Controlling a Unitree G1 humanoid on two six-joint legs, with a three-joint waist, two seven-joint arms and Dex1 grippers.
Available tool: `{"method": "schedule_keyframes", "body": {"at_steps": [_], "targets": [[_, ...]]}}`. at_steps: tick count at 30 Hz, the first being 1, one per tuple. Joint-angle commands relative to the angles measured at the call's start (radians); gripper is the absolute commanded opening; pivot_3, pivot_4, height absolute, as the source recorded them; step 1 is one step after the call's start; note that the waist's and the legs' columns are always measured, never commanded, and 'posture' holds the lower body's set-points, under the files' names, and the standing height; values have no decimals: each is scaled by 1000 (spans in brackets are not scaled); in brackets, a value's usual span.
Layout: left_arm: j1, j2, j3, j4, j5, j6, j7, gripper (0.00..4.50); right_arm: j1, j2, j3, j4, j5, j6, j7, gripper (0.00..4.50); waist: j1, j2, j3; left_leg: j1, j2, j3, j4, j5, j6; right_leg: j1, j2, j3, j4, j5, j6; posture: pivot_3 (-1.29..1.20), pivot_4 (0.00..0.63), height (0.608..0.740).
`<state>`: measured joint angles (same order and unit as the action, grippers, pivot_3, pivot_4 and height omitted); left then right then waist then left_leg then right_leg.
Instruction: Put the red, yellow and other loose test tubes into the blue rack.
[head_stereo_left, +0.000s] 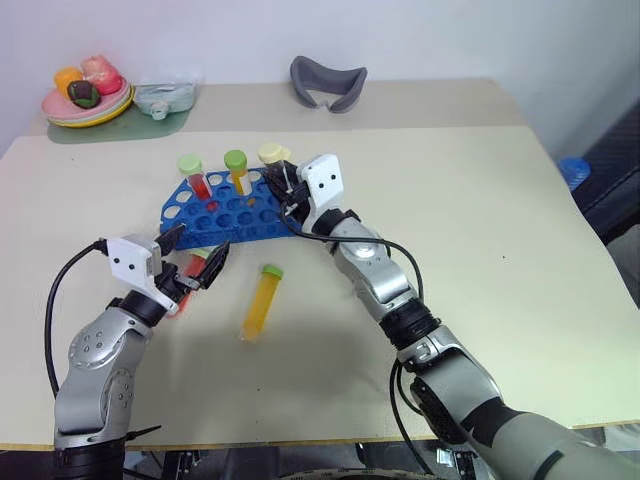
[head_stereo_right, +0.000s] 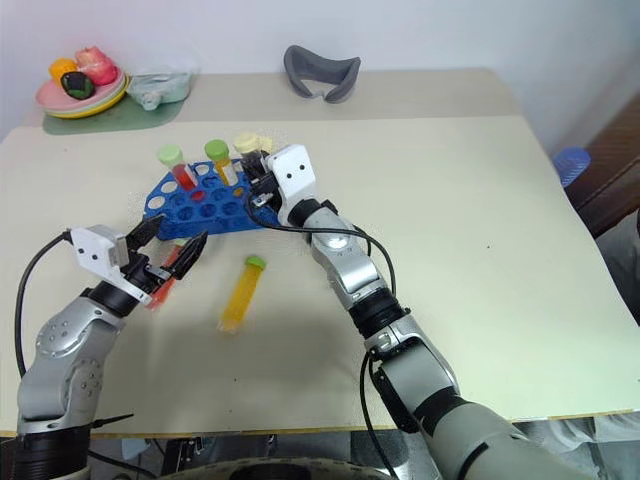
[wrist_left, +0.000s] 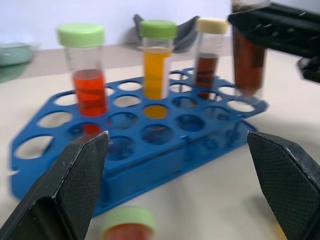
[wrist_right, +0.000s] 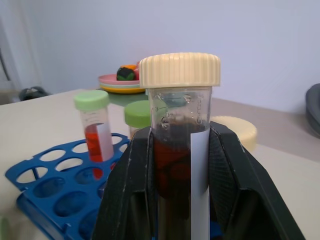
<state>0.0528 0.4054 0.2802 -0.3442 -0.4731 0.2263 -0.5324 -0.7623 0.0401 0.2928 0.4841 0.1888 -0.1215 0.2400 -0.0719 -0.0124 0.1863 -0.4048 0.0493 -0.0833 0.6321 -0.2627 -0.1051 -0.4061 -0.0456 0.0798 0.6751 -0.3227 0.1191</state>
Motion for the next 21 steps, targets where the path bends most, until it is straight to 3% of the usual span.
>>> {"method": "schedule_keyframes", "body": {"at_steps": [1, 21], "targets": [[21, 8, -4, -57, -35, 10, -21, 4500, -23, 34, -38, 27, -31, -54, 8, 815, -1, 0, 0, 0, 0, 0, 0, 0, 0, 0, 0, 0, 1, 0, 0, 0, 150, 740], [44, 17, -32, -81, -33, 19, -35, 4500, -76, 107, -118, 194, -100, -130, 56, 815, -1, 0, 0, 5, 0, 1, 0, 0, -1, 1, 0, 1, 5, 0, 0, 0, 150, 740]]}}
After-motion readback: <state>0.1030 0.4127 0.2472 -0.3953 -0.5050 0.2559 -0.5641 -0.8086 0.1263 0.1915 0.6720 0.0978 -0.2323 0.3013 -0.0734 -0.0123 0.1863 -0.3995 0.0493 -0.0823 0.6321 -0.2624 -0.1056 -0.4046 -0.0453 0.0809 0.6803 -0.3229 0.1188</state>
